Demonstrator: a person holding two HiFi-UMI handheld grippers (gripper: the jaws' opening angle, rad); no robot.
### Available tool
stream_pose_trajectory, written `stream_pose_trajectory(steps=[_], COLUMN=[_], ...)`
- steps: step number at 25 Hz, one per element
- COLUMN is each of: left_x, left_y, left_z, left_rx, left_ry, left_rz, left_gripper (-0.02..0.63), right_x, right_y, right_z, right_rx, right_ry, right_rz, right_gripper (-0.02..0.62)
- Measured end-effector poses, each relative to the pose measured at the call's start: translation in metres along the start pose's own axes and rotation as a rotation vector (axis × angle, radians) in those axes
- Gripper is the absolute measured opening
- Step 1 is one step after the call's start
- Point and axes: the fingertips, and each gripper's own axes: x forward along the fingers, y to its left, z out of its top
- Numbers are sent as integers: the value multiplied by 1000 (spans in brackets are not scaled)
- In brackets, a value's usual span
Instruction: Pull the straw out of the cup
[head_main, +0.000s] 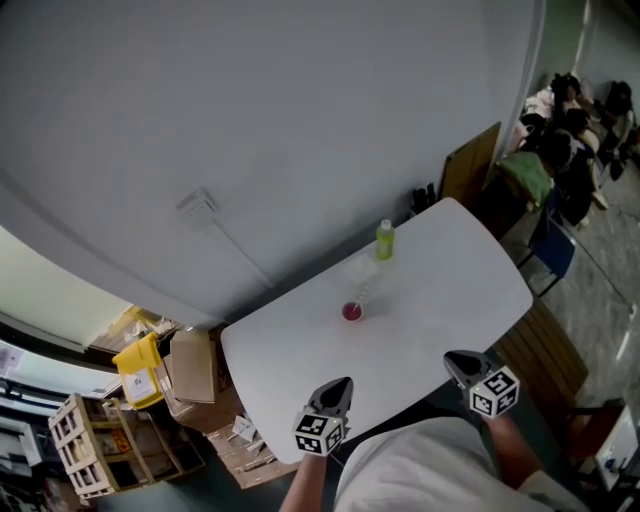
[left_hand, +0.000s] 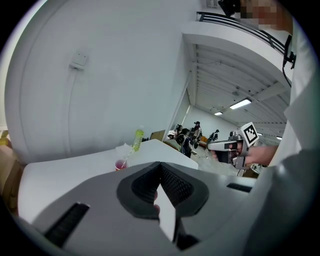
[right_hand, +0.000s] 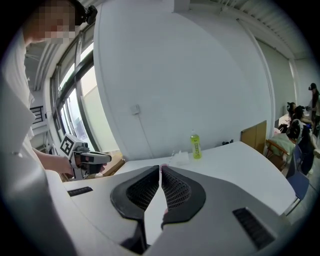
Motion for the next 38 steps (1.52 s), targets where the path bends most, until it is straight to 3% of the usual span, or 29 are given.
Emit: stream_pose_trajectory(steps=[8,16,22,33,38], left_x=[48,112,161,234,252], left_y=[18,53,77,130,141], left_z=[30,42,42,0,-25], left_rx=[36,89,143,206,301], left_ry=[-35,22,98,359,452], left_rz=[21,90,114,216,226], left_gripper=[5,28,52,91,94], right_x=[39,59,75,109,109], right_y=[-18,-52,-74,-89,-104], right_z=[9,1,-3,-23,-31], right_rx=[4,48,81,146,162], right_ry=[50,123,157,213,235], right_rz=[96,141,170,243,242], right_gripper=[41,41,41,41,41])
